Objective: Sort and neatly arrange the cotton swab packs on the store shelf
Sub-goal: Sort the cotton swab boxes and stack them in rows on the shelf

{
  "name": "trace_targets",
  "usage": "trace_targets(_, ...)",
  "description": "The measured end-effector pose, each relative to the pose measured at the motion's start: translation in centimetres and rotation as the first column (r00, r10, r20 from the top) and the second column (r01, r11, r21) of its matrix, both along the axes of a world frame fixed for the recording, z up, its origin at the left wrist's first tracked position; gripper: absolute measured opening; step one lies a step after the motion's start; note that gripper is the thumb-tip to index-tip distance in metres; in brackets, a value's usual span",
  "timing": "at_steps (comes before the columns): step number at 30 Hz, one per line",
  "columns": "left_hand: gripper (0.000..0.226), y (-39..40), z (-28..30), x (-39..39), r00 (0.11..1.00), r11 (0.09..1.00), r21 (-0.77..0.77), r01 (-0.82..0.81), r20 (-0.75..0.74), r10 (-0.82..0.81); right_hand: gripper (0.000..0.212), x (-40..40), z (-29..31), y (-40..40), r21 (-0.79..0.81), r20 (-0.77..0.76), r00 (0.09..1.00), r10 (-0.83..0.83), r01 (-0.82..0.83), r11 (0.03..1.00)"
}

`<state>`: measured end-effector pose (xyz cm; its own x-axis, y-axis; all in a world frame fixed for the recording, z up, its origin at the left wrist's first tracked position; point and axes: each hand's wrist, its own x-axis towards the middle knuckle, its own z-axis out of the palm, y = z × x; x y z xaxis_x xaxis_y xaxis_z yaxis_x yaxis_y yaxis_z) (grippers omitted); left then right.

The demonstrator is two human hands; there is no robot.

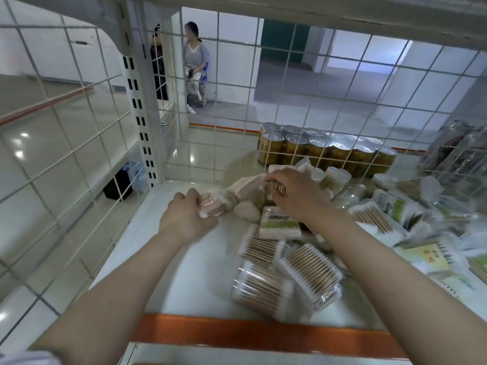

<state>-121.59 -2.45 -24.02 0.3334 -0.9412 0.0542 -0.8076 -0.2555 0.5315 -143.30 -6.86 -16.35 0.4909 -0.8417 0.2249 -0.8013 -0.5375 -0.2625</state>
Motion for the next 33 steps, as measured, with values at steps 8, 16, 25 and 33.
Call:
trace_targets(8, 0.054, 4.8, 1.4, -0.6, 0.968, 0.986, -0.145, -0.082, -0.248, 0.044, 0.033, 1.1, 0.1, 2.2, 0.049, -0.04, 0.999, 0.027, -0.025, 0.998)
trace_targets(16, 0.037, 6.7, 2.8, -1.1, 0.914, 0.952, -0.258, -0.166, -0.403, 0.05, 0.042, 1.7, -0.4, 4.3, 0.079, -0.029, 0.993, 0.113, -0.11, 0.991)
trace_targets(25, 0.052, 7.1, 3.7, -2.7, 0.776, 0.944, -0.249, -0.216, -0.63, 0.011, 0.056, 1.2, -0.9, 6.4, 0.206, 0.107, 0.987, 0.116, -0.136, 0.969)
trace_targets(33, 0.034, 7.3, 4.4, -4.6, 0.645, 0.96, -0.18, -0.214, -0.764, 0.0, 0.034, 1.4, -1.2, 6.3, 0.25, 0.236, 0.971, 0.034, -0.095, 0.964)
